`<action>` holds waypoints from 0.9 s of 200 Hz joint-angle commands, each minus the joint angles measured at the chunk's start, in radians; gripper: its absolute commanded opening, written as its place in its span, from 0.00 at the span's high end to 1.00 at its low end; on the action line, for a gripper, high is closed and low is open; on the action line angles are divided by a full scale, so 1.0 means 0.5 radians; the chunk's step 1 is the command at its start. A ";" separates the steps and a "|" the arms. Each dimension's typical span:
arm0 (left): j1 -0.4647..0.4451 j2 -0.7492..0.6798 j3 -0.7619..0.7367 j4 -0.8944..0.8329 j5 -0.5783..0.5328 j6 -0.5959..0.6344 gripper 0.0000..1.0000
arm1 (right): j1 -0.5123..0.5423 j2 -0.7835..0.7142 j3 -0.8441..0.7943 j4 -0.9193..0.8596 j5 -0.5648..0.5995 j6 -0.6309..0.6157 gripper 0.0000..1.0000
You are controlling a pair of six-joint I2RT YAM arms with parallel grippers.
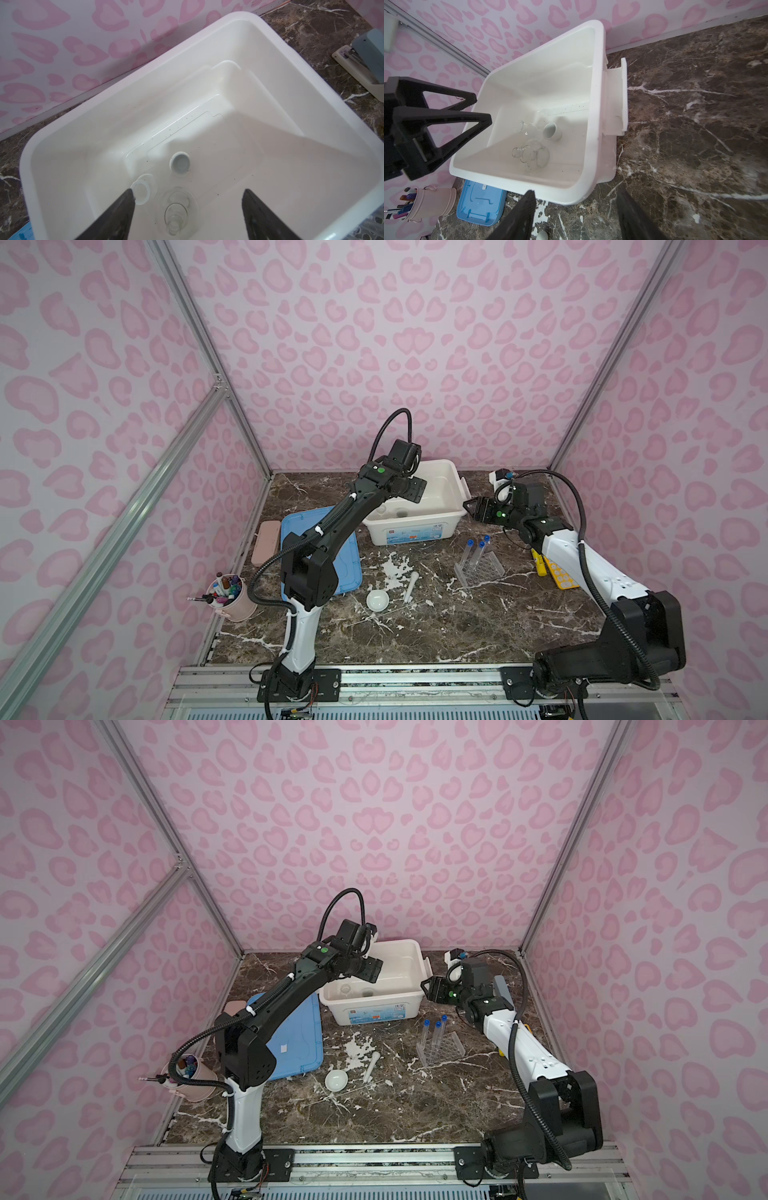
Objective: Organize the chemistry lab equipment
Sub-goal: 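Open left gripper and swing it out of the bin toward the white pestle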
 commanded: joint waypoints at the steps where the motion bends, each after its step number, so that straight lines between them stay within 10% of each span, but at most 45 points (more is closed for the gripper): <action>1: -0.004 -0.163 -0.146 0.128 -0.030 -0.055 0.18 | -0.001 -0.030 -0.010 -0.013 0.079 -0.009 0.36; 180: -0.459 -1.321 -1.688 0.115 -0.349 -0.717 0.18 | -0.001 -0.146 -0.054 -0.039 0.207 -0.016 0.34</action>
